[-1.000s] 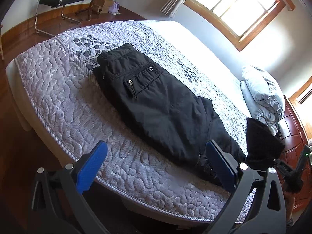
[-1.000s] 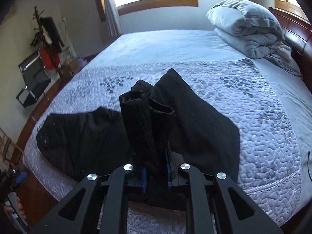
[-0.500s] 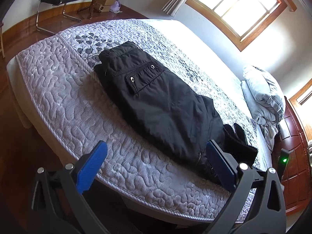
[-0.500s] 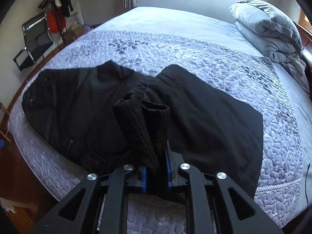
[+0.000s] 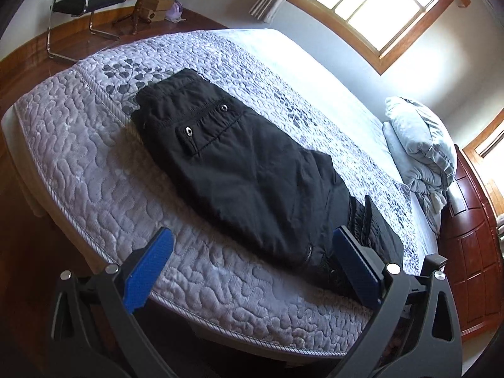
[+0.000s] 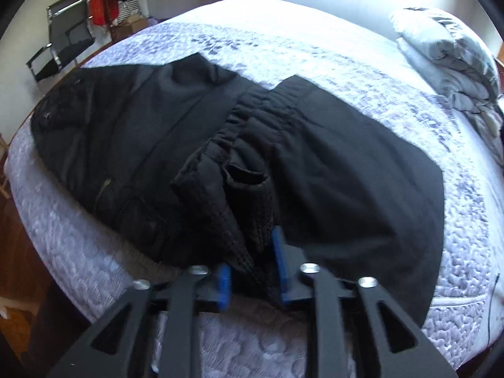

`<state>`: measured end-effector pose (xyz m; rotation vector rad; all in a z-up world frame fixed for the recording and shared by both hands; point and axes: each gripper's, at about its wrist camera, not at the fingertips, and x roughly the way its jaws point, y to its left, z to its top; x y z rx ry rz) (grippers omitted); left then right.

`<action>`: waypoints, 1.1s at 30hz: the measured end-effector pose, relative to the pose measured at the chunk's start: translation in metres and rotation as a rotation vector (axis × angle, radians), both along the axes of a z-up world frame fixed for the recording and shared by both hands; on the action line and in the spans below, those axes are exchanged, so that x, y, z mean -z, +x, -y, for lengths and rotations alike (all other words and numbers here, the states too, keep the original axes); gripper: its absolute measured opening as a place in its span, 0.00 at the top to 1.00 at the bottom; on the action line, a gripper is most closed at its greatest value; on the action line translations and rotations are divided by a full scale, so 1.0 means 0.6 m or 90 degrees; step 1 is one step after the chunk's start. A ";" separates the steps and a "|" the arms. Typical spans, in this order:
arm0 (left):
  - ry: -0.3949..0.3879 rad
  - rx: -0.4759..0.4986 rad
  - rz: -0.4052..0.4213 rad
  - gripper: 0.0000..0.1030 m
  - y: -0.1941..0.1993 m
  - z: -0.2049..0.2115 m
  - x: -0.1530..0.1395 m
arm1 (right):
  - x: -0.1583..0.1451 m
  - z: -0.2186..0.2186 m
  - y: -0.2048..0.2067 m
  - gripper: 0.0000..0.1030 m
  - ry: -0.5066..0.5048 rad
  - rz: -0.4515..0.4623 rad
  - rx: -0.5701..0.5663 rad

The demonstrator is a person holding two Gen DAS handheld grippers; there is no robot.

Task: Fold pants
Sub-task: 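Lift the leg cuffs with the right tool, fold them toward the waistband, release, then press the folded pants flat with both open tools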

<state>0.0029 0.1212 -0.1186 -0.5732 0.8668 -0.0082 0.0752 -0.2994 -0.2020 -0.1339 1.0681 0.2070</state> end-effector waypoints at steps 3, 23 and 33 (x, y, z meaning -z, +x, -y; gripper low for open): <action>0.003 0.005 -0.007 0.03 0.001 0.005 0.003 | -0.015 0.003 -0.022 0.44 0.066 0.000 -0.025; 0.024 0.052 -0.038 0.03 0.012 0.053 0.014 | -0.042 0.207 0.098 0.56 0.171 0.003 0.189; 0.035 0.073 -0.065 0.03 0.027 0.068 0.035 | 0.019 0.161 0.089 0.54 0.057 0.009 0.169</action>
